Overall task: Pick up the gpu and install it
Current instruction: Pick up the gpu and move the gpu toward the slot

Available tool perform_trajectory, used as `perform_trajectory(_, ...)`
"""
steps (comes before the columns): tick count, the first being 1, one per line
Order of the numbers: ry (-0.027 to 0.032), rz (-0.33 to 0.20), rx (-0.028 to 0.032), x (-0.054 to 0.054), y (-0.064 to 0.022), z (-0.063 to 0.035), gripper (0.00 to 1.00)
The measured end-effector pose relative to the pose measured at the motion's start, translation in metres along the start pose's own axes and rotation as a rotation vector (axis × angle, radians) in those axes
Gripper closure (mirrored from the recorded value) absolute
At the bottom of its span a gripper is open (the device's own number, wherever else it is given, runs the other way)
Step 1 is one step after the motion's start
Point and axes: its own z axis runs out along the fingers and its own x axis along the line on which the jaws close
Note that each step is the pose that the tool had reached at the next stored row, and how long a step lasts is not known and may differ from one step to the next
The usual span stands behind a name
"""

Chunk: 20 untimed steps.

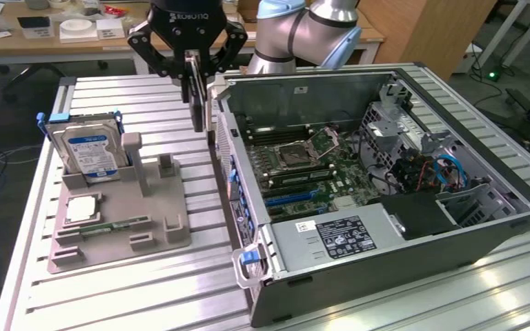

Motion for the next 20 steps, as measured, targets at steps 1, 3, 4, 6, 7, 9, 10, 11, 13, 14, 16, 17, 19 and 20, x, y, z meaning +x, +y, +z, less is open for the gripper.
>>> perform_trajectory(1,0.0,0.0,0.0,-0.001,0.0,0.0,0.72)
perform_trajectory(3,-0.0001,0.0,-0.0001,-0.003,0.0,0.0001,0.72)
perform_trajectory(4,-0.0001,0.0,-0.0001,-0.005,0.0,0.0001,0.72)
perform_trajectory(6,-0.0001,0.0,-0.0001,-0.007,0.0,0.0002,0.72)
perform_trajectory(7,-0.0001,0.0,0.0,-0.008,0.0,0.0002,0.72)
perform_trajectory(9,-0.0001,0.0,-0.0001,-0.01,0.0001,0.0002,0.72)
perform_trajectory(10,-0.0001,0.0,-0.0001,-0.011,0.0001,0.0003,0.72)
perform_trajectory(11,-0.0001,0.0,-0.0001,-0.012,0.0001,0.0003,0.72)
perform_trajectory(13,-0.0002,0.0,-0.0001,-0.014,0.0001,0.0004,0.72)
perform_trajectory(14,-0.0001,0.0,-0.0001,-0.015,0.0001,0.0003,0.72)
perform_trajectory(16,-0.0001,0.0,-0.0001,-0.017,0.0001,0.0004,0.72)
perform_trajectory(17,0.0,0.0,0.0,-0.018,0.0001,0.0004,0.72)
perform_trajectory(19,-0.0001,0.0,0.0,-0.02,0.0002,0.0004,0.72)
perform_trajectory(20,0.0,0.0,0.0,-0.021,0.0002,0.0004,0.72)
